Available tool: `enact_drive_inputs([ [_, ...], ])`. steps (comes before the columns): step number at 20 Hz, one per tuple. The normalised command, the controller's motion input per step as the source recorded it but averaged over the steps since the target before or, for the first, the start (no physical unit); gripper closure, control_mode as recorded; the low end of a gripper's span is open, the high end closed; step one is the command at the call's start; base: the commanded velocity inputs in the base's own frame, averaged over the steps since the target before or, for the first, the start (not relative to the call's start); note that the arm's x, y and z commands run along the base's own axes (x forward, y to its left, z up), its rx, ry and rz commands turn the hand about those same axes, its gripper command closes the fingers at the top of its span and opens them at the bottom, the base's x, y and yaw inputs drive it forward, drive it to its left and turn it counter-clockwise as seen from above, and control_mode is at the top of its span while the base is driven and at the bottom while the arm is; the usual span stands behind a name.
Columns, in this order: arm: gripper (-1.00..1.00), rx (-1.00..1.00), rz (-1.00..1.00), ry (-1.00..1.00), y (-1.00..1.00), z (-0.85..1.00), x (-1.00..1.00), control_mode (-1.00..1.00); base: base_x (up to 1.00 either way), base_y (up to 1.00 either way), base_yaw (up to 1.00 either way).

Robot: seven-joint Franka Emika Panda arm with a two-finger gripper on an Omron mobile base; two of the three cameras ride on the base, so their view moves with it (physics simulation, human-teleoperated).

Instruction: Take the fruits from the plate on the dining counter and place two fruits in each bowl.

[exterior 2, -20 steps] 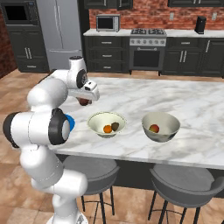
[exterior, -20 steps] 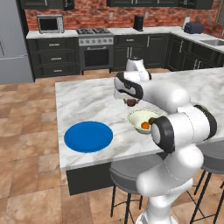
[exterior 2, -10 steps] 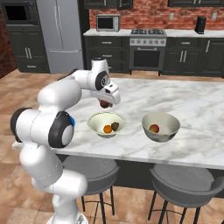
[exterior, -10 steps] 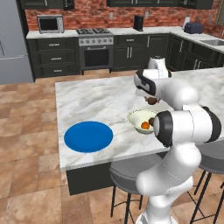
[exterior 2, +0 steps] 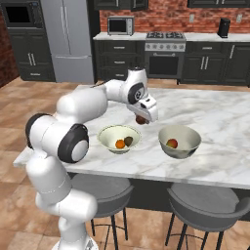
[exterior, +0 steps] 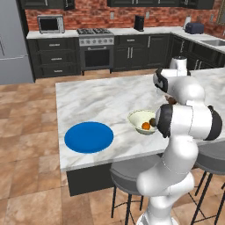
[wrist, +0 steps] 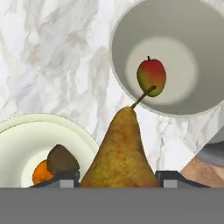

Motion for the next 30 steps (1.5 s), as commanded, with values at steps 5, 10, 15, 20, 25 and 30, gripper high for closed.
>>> enact_drive_inputs([
  [5,1.00,0.00,-0.20,0.00,-1.00,-0.08,0.00,-1.00,0.00,0.00,0.00],
  [10,1.00,0.00,-0.08,-0.02,-0.77,-0.57,0.00,-1.00,0.00,0.00,0.00],
  [15,1.00,0.00,0.00,-0.01,-0.41,-0.57,0.05,-1.00,0.00,0.00,0.00],
  [20,1.00,0.00,0.00,0.00,-0.26,-0.34,0.00,-1.00,0.00,0.00,0.00],
  [25,1.00,0.00,0.00,0.00,-0.02,-0.18,0.05,-1.00,0.00,0.00,0.00],
  [30,1.00,0.00,0.00,0.00,0.00,-0.15,0.24,-1.00,0.00,0.00,0.00],
])
